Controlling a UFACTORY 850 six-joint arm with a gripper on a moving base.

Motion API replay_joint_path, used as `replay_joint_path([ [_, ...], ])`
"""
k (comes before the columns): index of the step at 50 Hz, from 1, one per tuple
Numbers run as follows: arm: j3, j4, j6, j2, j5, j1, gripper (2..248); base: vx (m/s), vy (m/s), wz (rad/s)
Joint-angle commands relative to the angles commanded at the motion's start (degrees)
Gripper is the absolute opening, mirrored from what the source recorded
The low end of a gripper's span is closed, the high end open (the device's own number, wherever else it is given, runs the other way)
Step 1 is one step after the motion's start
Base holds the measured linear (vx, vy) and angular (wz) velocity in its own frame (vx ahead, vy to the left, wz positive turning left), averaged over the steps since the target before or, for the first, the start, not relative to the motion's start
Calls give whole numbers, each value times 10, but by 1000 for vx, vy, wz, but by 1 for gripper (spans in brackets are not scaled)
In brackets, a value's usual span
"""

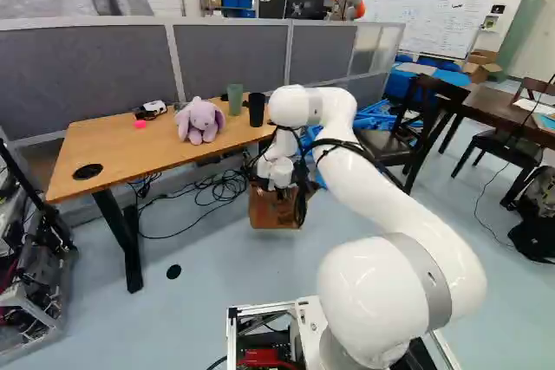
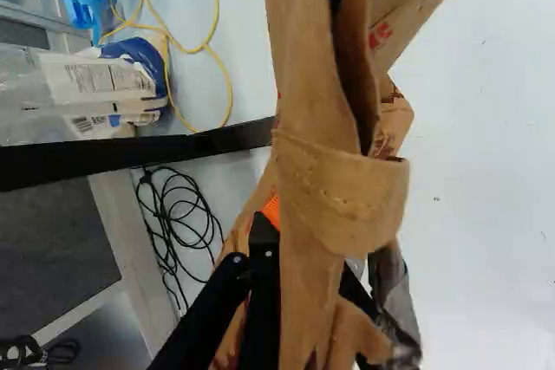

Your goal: Pick up the bag on the ground and place it on the table

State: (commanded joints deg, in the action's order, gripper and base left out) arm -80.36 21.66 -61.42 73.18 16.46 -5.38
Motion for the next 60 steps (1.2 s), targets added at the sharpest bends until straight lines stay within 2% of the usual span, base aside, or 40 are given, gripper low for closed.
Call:
replay_joint_path([
  [60,92,0,0,-121,0,0,21,0,0,0],
])
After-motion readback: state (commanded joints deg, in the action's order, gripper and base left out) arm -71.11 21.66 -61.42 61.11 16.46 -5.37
